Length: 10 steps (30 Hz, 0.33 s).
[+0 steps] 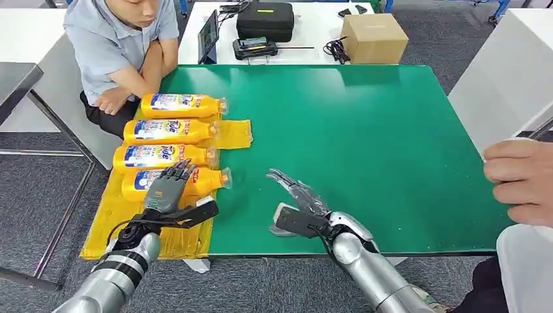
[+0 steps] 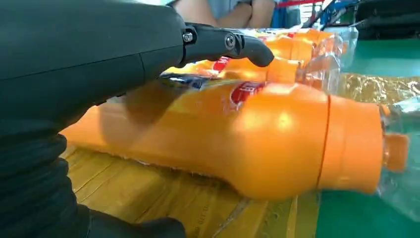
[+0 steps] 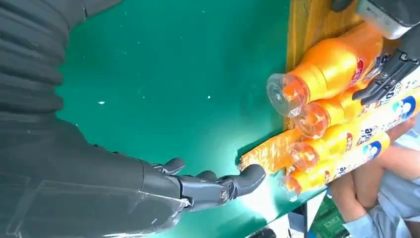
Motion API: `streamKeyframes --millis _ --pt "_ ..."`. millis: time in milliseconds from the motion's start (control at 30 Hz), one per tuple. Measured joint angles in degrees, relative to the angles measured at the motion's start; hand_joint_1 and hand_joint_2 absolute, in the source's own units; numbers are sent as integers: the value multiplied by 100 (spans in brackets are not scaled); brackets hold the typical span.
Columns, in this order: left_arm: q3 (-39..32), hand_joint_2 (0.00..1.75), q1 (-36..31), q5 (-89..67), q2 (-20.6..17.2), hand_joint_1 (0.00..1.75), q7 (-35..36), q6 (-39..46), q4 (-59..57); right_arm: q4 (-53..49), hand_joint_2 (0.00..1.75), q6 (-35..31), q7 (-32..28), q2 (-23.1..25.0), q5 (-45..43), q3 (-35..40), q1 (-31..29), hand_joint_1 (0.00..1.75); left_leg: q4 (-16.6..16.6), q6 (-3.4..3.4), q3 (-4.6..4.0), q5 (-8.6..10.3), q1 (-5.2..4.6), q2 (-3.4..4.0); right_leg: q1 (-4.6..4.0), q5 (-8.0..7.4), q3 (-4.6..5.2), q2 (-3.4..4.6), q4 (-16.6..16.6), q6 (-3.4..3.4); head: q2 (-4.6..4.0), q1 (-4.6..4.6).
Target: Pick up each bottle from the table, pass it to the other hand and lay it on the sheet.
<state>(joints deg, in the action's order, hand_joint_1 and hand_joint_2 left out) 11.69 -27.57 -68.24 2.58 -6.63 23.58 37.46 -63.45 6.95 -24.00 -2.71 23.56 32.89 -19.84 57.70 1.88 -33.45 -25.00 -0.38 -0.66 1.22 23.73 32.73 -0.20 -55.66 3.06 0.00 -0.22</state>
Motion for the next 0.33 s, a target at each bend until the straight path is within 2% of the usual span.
streamKeyframes --millis 333 --pt "131 175 -95 -70 4 0 184 46 -147 0 175 0 0 -20 -4 -42 15 0 -1 -6 13 10 0 1 0 -4 -12 1 0 -1 0 -2"
